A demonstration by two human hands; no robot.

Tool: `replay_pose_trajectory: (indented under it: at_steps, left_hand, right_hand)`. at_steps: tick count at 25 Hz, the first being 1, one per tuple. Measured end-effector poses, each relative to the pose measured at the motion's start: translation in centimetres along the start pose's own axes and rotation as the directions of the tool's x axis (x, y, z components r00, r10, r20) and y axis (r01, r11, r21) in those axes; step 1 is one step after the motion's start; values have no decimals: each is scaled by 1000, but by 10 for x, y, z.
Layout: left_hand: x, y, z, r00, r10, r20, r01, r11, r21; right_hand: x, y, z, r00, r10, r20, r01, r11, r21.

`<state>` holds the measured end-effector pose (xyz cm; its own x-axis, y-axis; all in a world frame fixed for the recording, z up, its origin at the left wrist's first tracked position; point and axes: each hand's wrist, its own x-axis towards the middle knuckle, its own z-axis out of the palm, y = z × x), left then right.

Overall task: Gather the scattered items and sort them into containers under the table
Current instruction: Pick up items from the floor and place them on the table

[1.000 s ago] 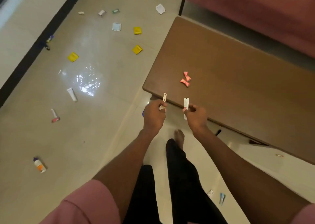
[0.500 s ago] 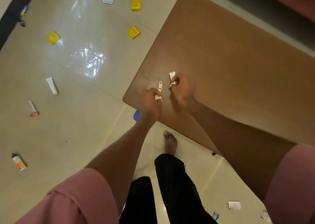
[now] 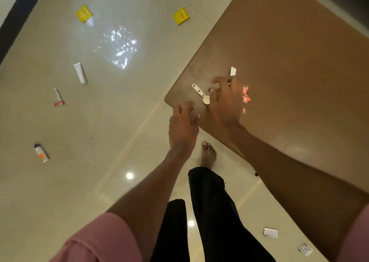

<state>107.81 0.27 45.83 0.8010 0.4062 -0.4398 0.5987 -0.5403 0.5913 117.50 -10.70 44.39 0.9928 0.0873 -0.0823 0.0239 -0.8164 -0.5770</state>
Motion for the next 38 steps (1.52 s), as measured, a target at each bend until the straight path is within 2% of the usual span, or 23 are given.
replay_pose_trajectory:
  at_steps: [2,6,11,15,17,22,24,28,31,34,38]
  left_hand:
    - [-30,-18,-14,999,-45,-27,46,999,23]
    - [-98,-89,-64,979,-198,-55,200,979,32]
    - [-163,-188,-152,950,-301,-79,304,953,18]
    - [-195,-279,-221,926,-360,-115,362,932,-6]
    - [-205,-316,-248,917,-377,-134,379,925,-10]
    - [-217,-402,-299,862,-478,-170,486,874,7]
    - [-215,-436,-317,828,-530,-184,538,843,-6]
    - [-183,-508,-358,754,-631,-182,641,767,-2]
    - [-137,-567,-387,720,-670,-180,677,735,-32]
    - [-87,-629,-401,711,-679,-181,683,729,-51]
    - [-5,-743,-395,719,-677,-156,684,730,-14]
  right_hand:
    - [-32,-23,2,998,-63,20,63,998,29]
    - [-110,-77,23,975,-136,176,135,991,16]
    - [-201,-148,55,913,-113,392,143,988,-49]
    - [-257,-221,85,907,-70,415,100,994,-53]
    - [-281,-252,104,892,-93,442,119,992,-32]
    - [-322,-323,166,809,-152,568,175,985,15]
    - [-326,-353,195,748,-204,631,235,971,35]
    - [-302,-418,271,587,-333,738,449,892,45]
    - [-274,-461,329,518,-402,755,551,832,65]
    - [-253,-484,398,508,-380,773,565,824,34]
    - [-229,-493,528,602,-318,732,506,862,-41]
